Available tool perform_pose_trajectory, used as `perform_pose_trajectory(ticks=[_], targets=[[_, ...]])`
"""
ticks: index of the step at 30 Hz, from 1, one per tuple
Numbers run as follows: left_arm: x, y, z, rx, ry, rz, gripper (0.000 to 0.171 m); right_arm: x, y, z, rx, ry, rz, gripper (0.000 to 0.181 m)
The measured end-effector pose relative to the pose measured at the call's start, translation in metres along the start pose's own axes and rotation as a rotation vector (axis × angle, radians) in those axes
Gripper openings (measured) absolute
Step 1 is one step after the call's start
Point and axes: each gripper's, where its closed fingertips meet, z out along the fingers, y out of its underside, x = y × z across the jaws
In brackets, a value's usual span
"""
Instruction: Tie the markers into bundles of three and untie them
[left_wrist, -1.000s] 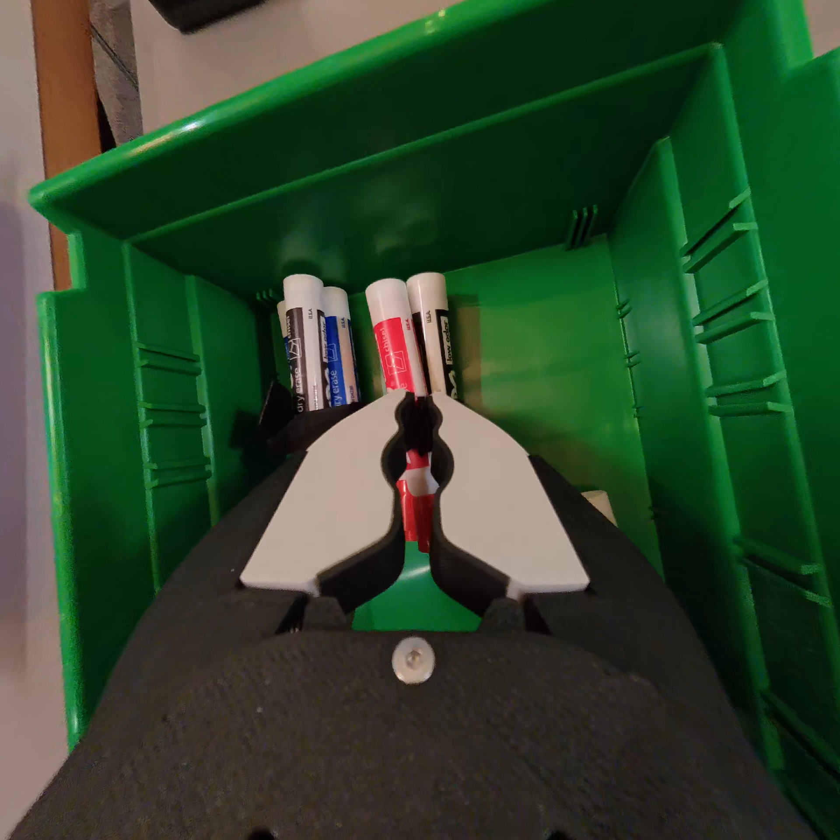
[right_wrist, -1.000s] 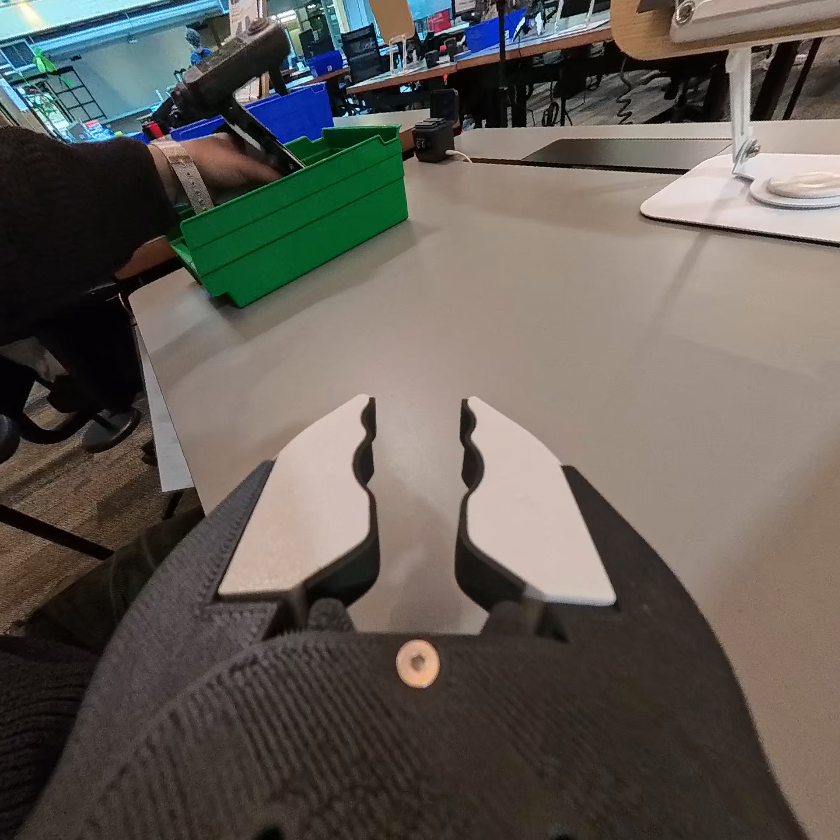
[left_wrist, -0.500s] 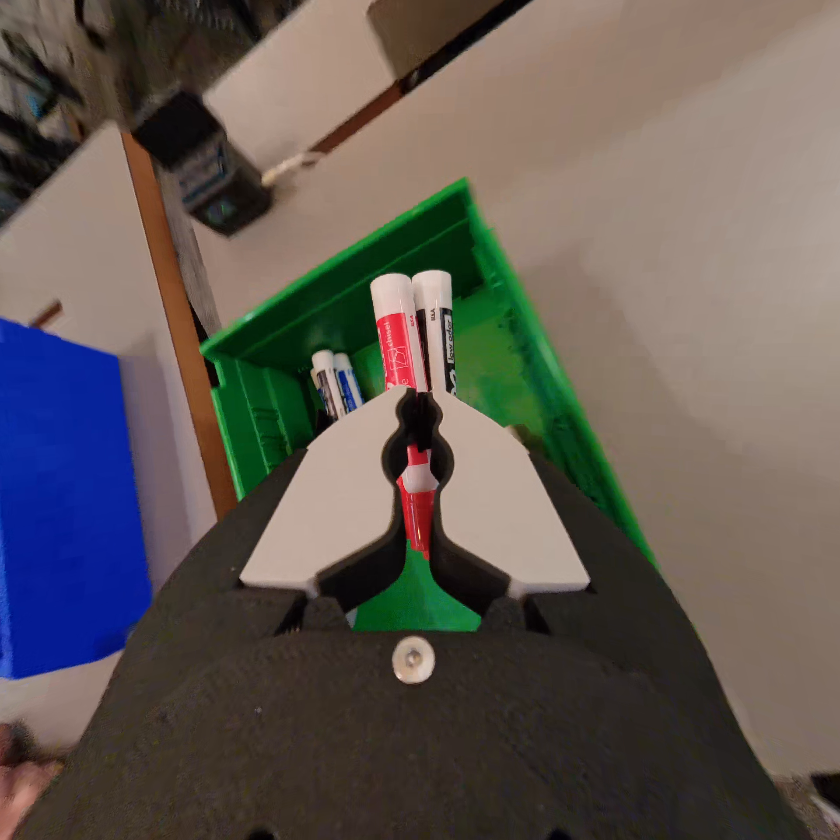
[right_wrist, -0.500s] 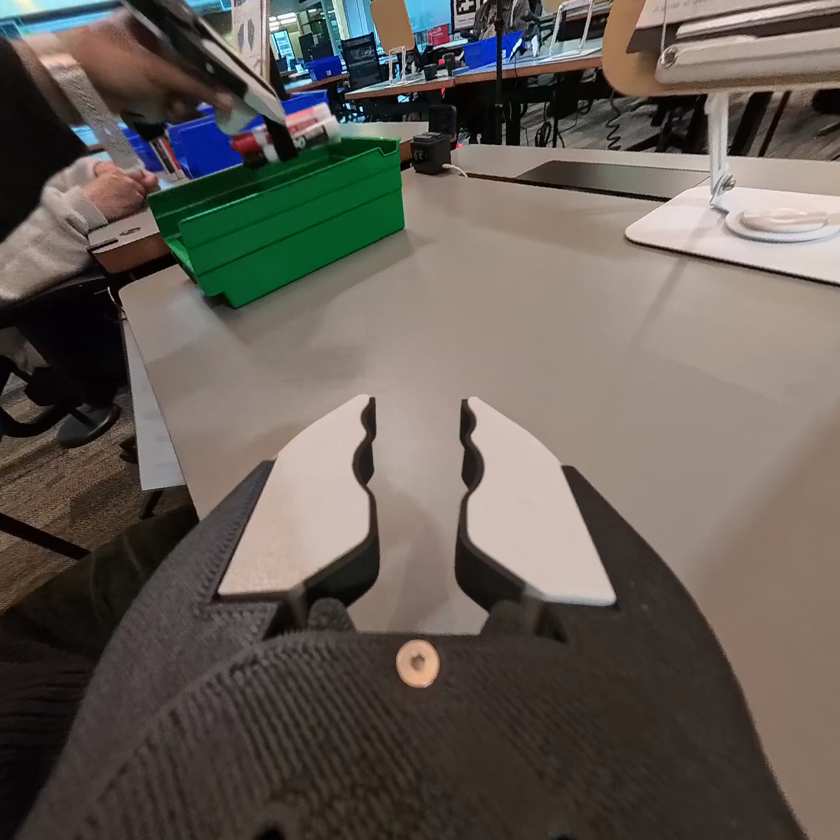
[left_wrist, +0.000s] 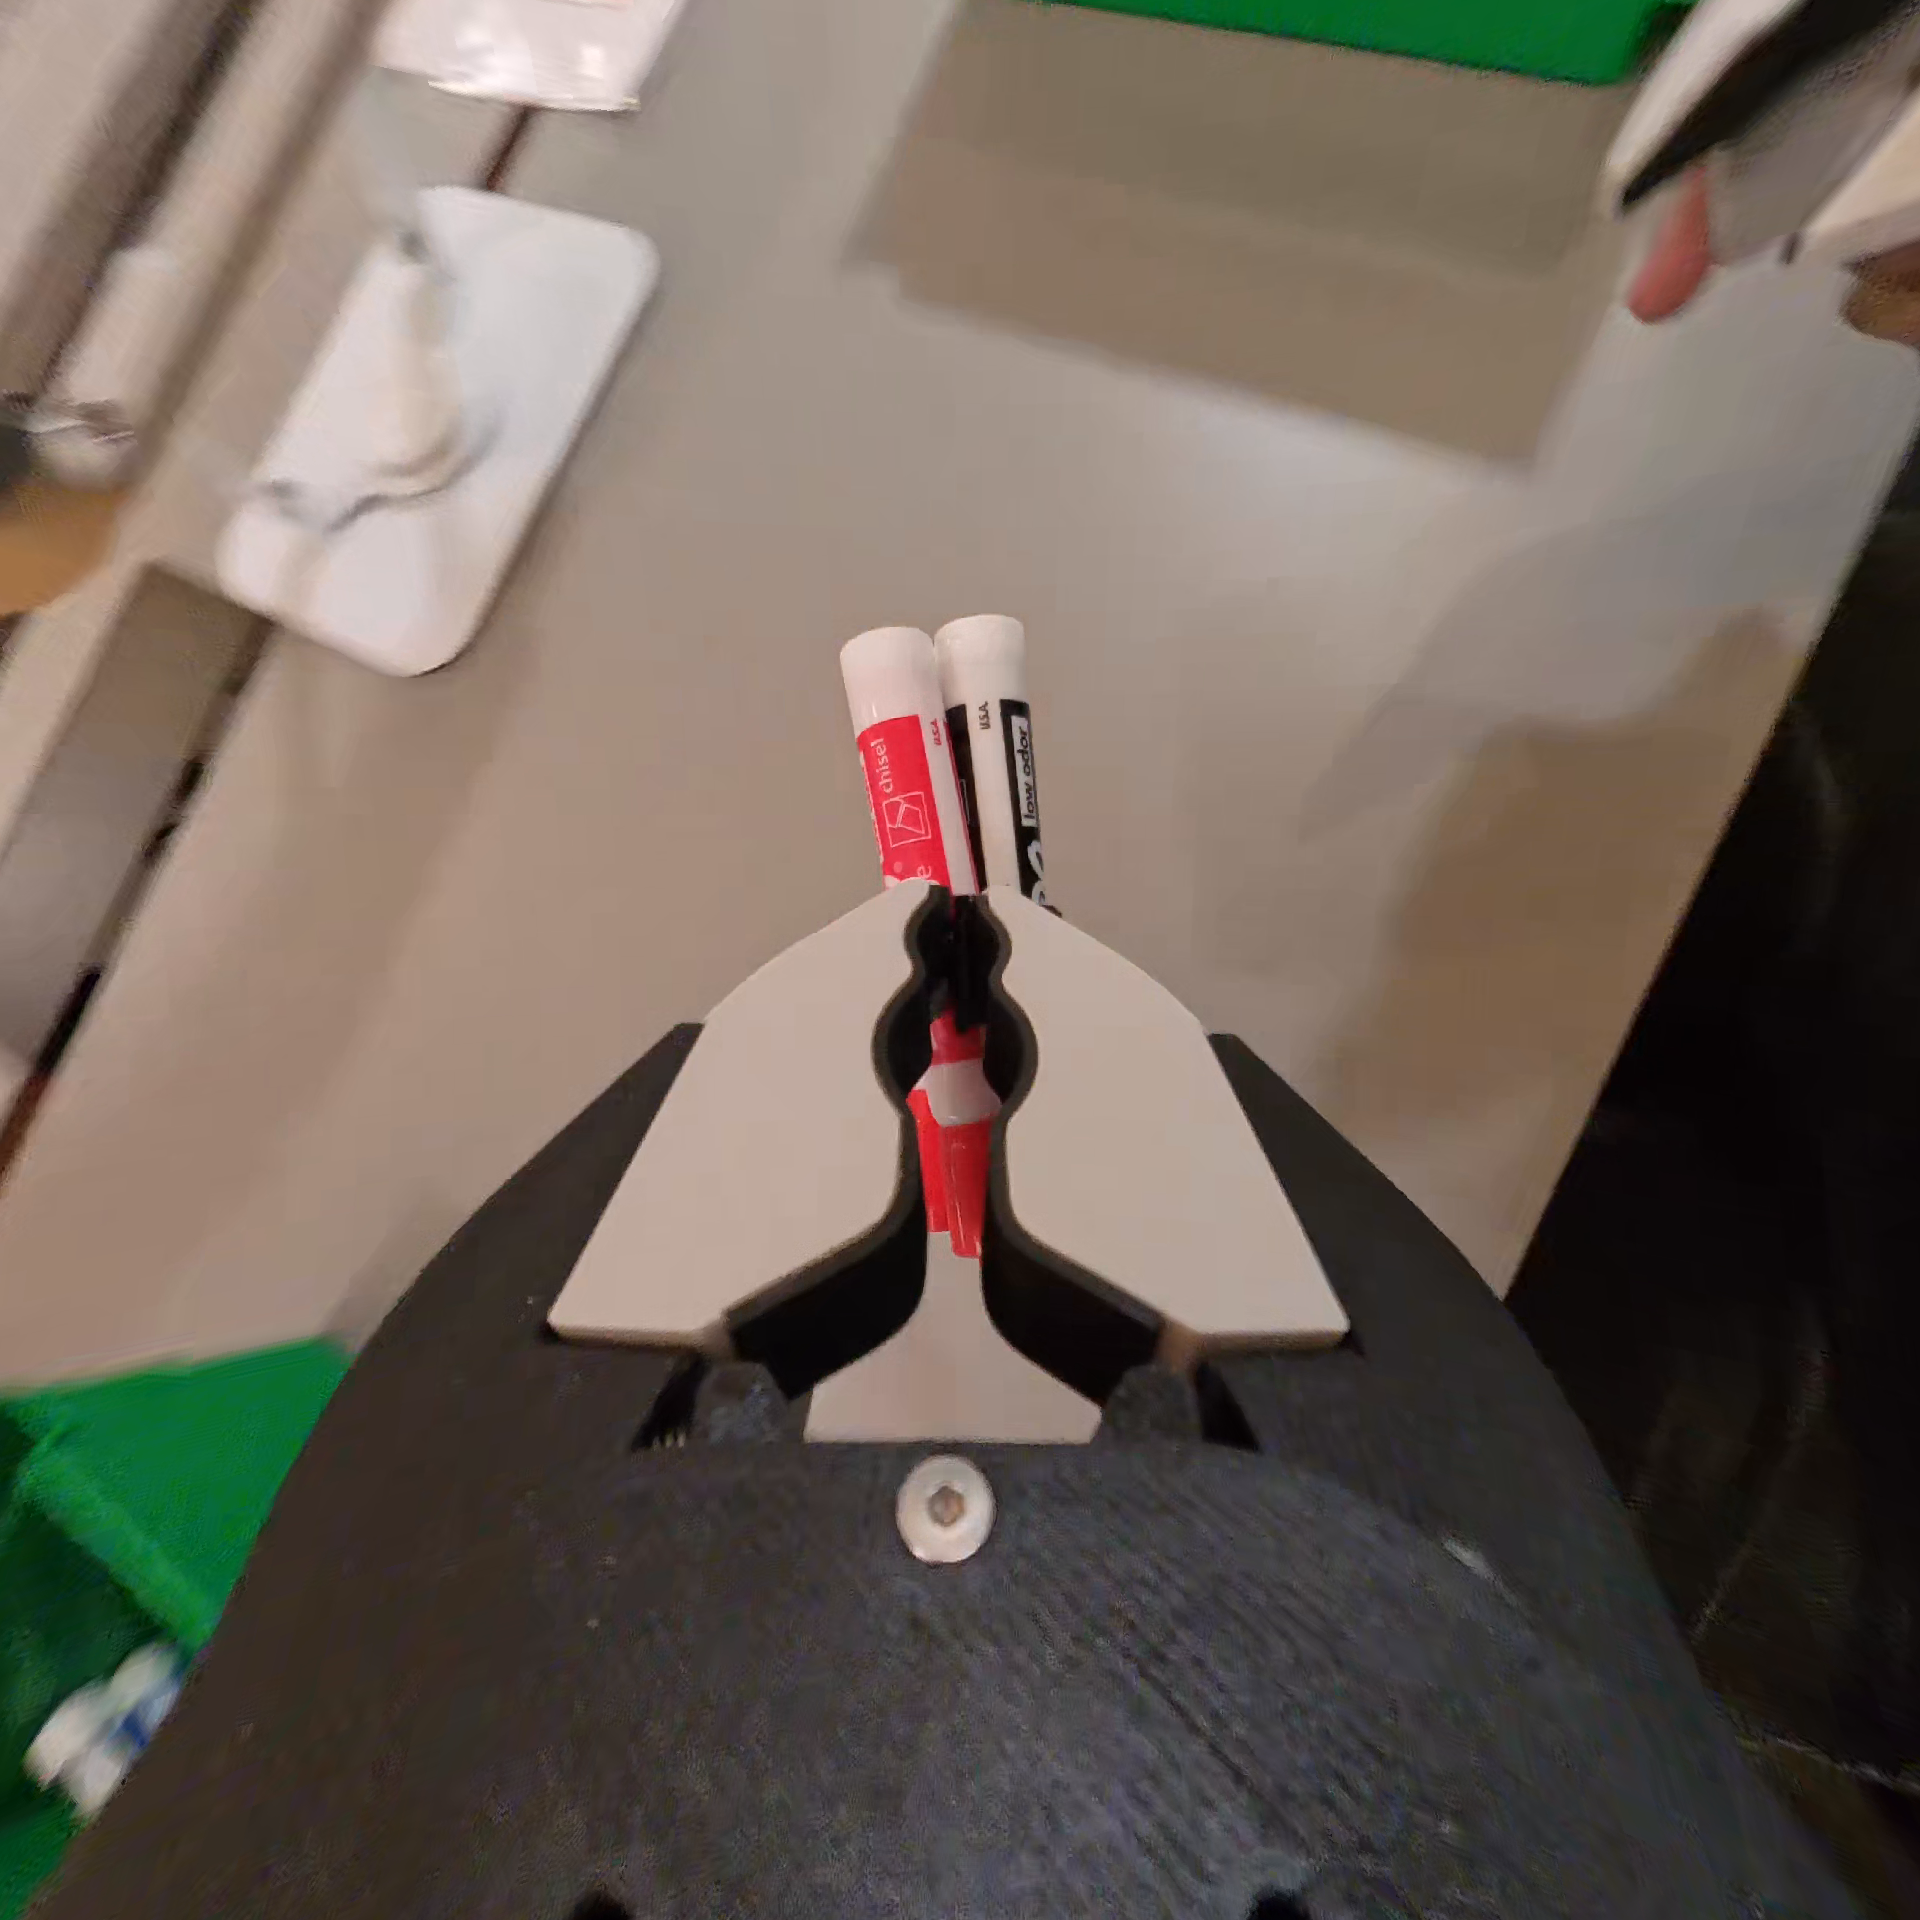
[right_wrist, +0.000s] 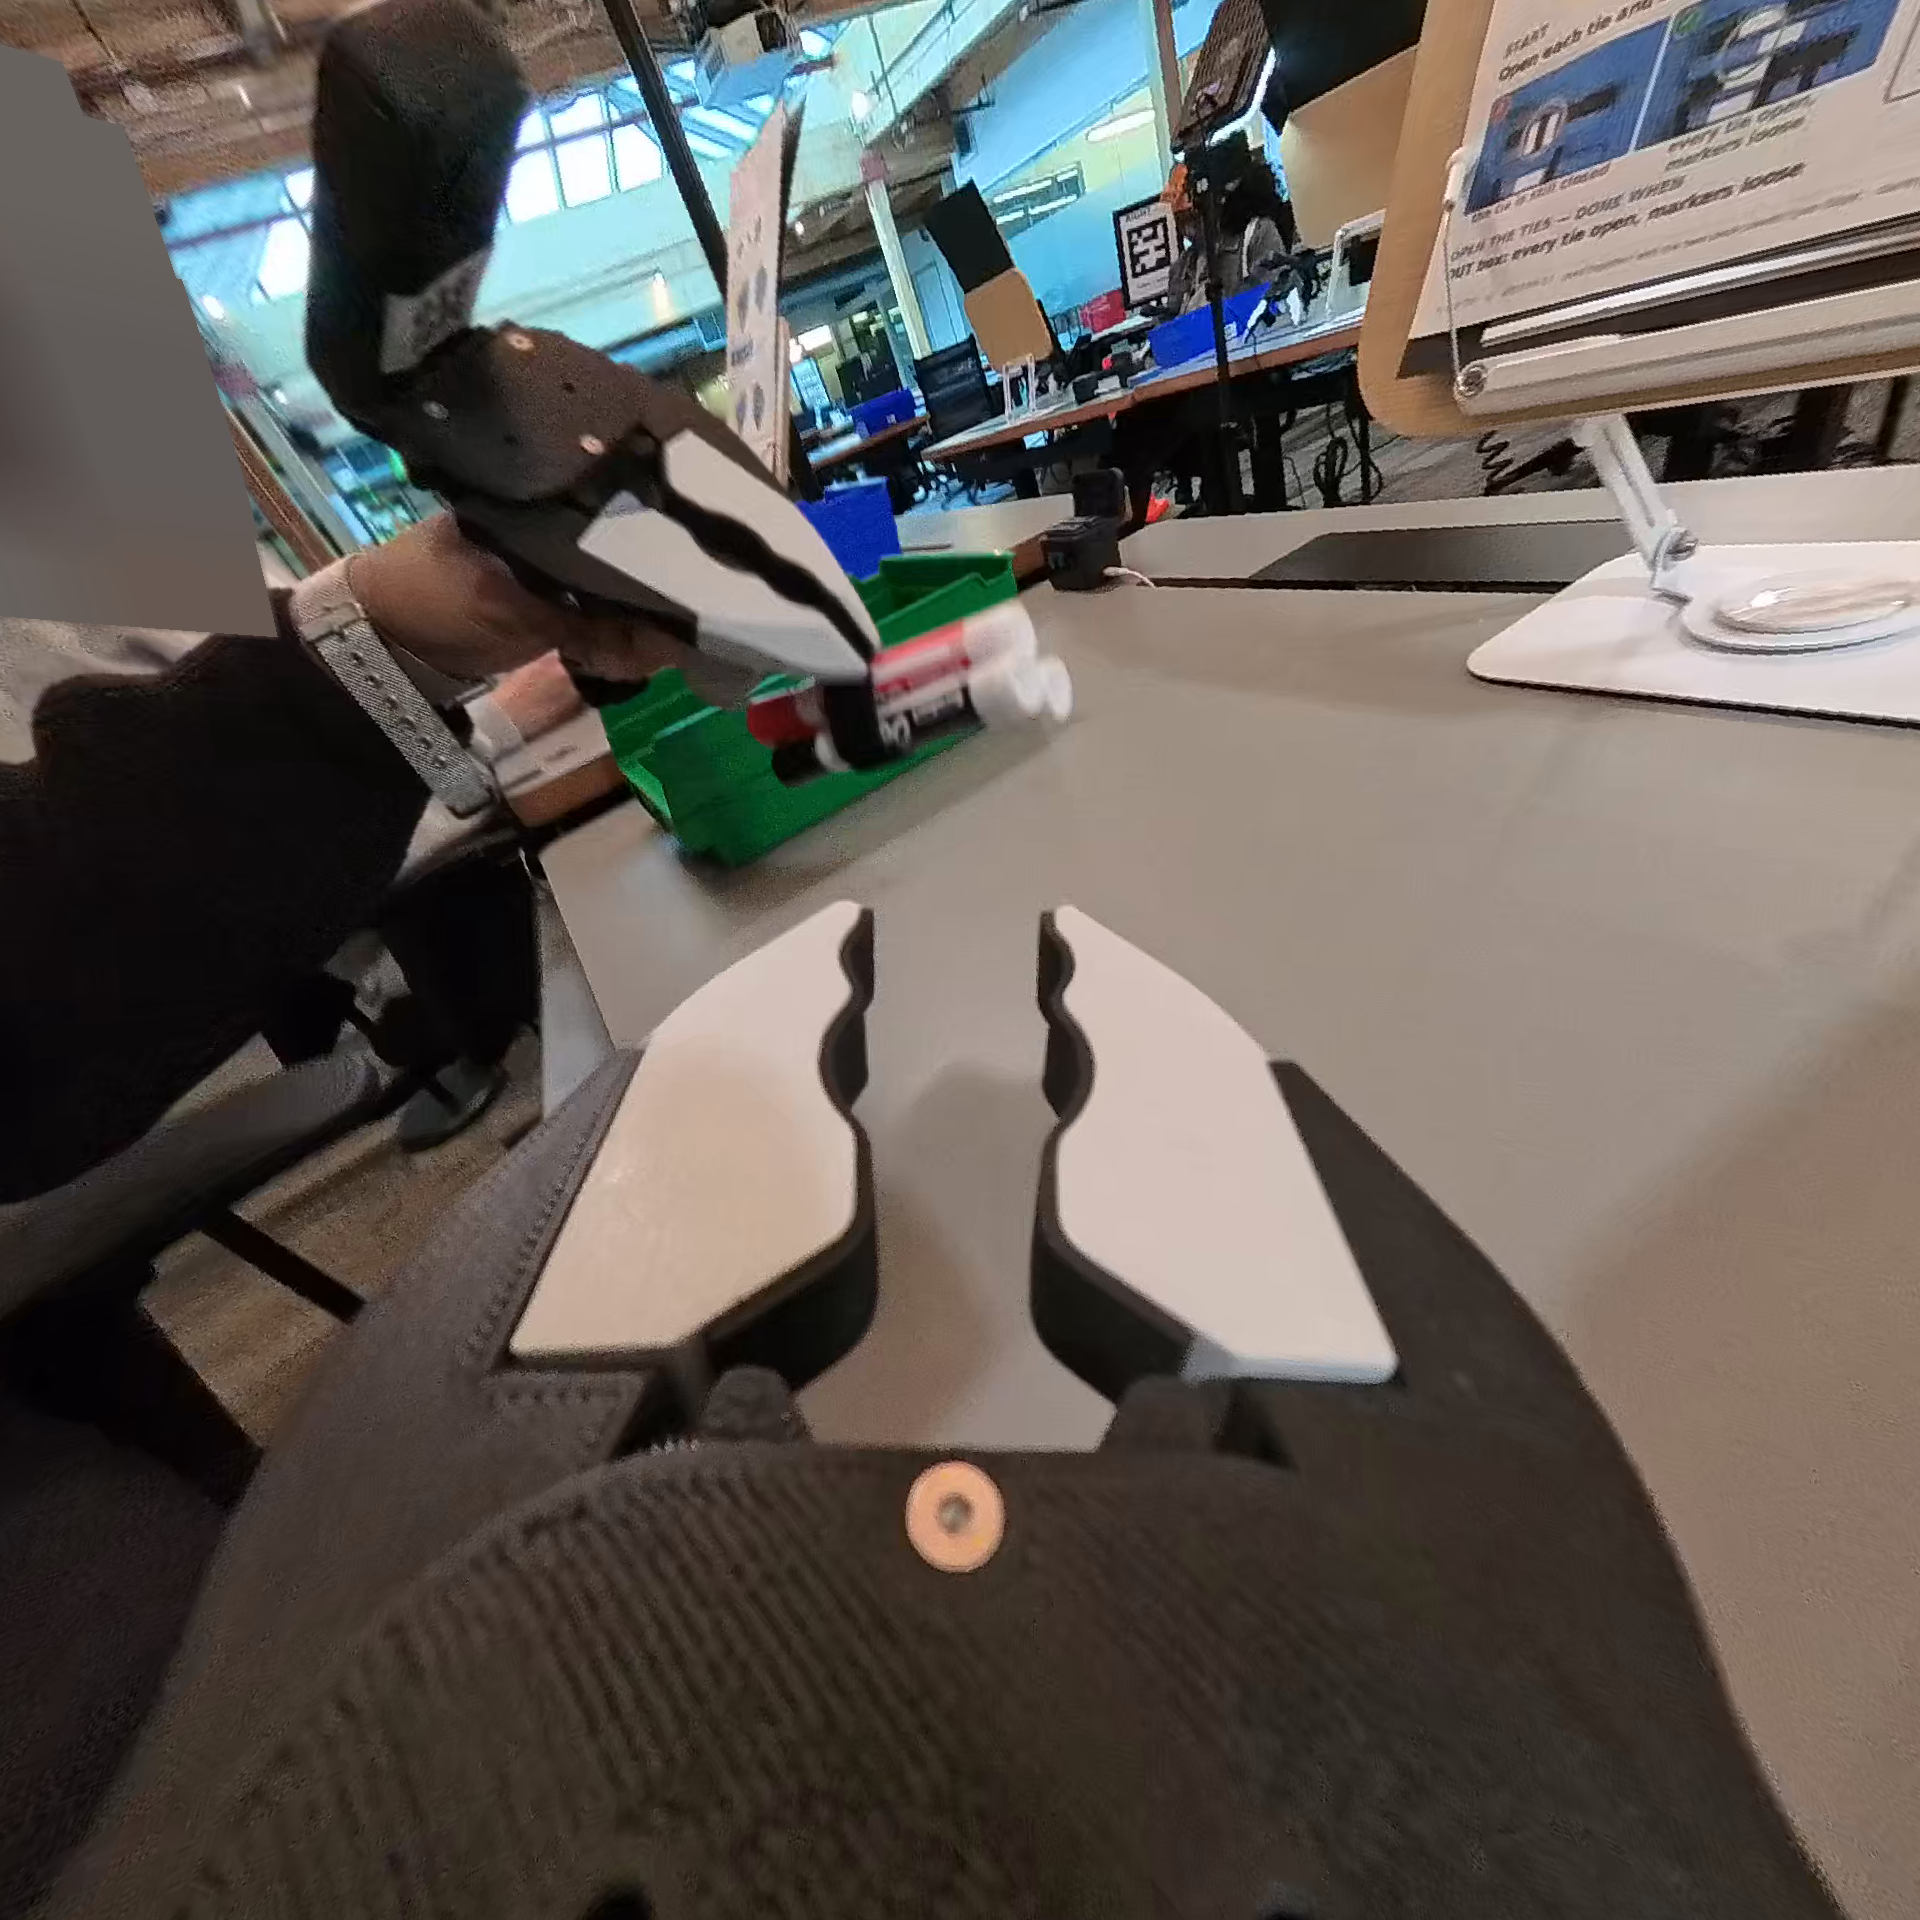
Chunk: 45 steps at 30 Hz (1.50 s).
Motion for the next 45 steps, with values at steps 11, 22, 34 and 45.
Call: perform_pose_trajectory(ticks=[11,22,34,45], targets=[[0.085,-0.018,0.099,-0.015,0.313,0.224,0.007,0.024,0.031,-0.033,-0.1,0.164,-0.282,0.035],[0.078,-0.041,0.083,0.053,0.311,0.328,0.007,0.054,-0.027,0.003,0.124,0.215,-0.045,0.038],[0.095,-0.03,0.067,0.038,0.364,0.339,0.007,0.027,-0.014,-0.014,0.17,0.334,-0.123,0.041],[0.092,-0.005,0.072,-0.021,0.359,0.257,0.007,0.031,-0.003,0.009,0.072,0.25,-0.257,0.041]])
